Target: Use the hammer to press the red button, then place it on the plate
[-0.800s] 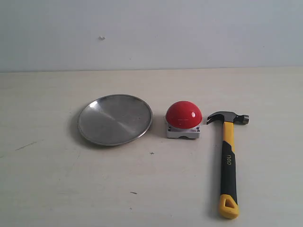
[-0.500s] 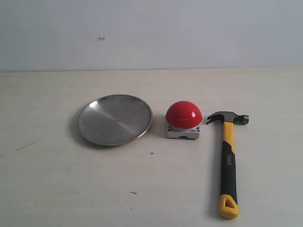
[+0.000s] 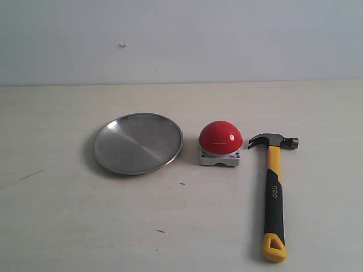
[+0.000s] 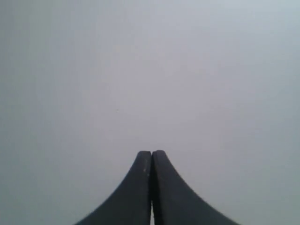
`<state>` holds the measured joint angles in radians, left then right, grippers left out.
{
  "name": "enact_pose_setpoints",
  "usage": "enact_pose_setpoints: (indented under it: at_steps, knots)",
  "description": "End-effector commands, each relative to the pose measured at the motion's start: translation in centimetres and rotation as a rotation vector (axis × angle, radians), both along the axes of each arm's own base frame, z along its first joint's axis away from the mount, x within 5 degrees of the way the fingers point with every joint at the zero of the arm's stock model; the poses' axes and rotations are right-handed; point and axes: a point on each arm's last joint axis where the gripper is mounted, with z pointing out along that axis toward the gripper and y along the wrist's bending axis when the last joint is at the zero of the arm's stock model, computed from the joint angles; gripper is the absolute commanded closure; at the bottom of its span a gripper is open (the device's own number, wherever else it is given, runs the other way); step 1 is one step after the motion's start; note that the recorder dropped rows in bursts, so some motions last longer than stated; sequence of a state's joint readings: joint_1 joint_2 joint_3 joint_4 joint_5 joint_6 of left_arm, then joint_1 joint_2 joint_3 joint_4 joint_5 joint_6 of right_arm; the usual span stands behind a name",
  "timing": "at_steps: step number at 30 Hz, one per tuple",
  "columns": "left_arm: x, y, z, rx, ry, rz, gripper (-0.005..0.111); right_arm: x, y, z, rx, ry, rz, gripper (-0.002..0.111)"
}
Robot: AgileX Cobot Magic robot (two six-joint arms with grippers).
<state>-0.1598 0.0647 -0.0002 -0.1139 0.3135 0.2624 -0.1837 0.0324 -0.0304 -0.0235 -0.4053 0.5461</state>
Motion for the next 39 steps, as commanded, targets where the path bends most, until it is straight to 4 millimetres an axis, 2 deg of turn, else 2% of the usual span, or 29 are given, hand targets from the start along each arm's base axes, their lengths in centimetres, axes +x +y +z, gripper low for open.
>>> enact_pose_setpoints:
  at_steps: [1,3,7,10,12,13,14,15,16,17,20,21,24,27,28,31,34,39]
  knots:
    - [0.0,0.0,0.0,-0.006,-0.005,0.004,0.107,0.2,0.5,3.8,0.009,0.043,0.059,0.108]
    - [0.0,0.0,0.0,-0.006,-0.005,0.004,0.107,0.9,0.4,5.6,-0.016,0.061,0.061,0.108]
    - [0.0,0.0,0.0,-0.006,-0.005,0.004,0.107,3.9,-0.1,8.2,-0.054,0.195,0.033,0.108]
    - [0.0,0.0,0.0,-0.006,-0.005,0.004,0.107,7.4,-1.1,9.7,-0.097,0.378,-0.024,0.108]
    - [0.0,0.0,0.0,-0.006,-0.005,0.004,0.107,10.2,-2.2,9.7,-0.086,0.547,-0.071,0.108]
    - [0.0,0.0,0.0,-0.006,-0.005,0.004,0.107,13.1,-3.2,8.7,-0.066,0.724,-0.110,0.108]
    - [0.0,0.0,0.0,-0.006,-0.005,0.004,0.107,14.4,-3.6,7.8,-0.060,0.814,-0.122,0.108]
    - [0.0,0.0,0.0,-0.006,-0.005,0.004,0.107,16.5,-4.2,6.2,-0.047,0.984,-0.125,0.108]
    - [0.0,0.0,0.0,-0.006,-0.005,0.004,0.107,17.5,-4.2,5.2,-0.043,1.073,-0.107,0.108]
    - [0.0,0.0,0.0,-0.006,-0.005,0.004,0.107,19.5,-3.5,3.5,-0.083,1.235,-0.026,0.108]
    - [0.0,0.0,0.0,-0.006,-0.005,0.004,0.107,21.5,-1.6,1.8,-0.162,1.450,0.142,0.108]
    - [0.0,0.0,0.0,-0.006,-0.005,0.004,0.107,22.3,-0.4,0.9,-0.181,1.565,0.224,0.108]
    - [0.0,0.0,0.0,-0.006,-0.005,0.004,0.107,23.7,1.8,-0.7,-0.201,1.668,0.292,0.108]
    - [0.0,0.0,0.0,-0.006,-0.005,0.004,0.107,26.4,4.2,-2.7,-0.169,1.700,0.285,0.108]
    - [0.0,0.0,0.0,-0.006,-0.005,0.004,0.107,26.9,4.4,-3.1,-0.190,1.715,0.276,0.108]
    - [0.0,0.0,0.0,-0.006,-0.005,0.004,0.107,29.2,4.5,-4.5,-0.047,1.811,0.186,0.108]
    - [0.0,0.0,0.0,-0.006,-0.005,0.004,0.107,30.8,4.7,-5.7,-0.034,1.897,0.179,0.108]
    - [0.0,0.0,0.0,-0.006,-0.005,0.004,0.107,32.4,4.9,-7.9,-0.033,1.917,0.180,0.086]
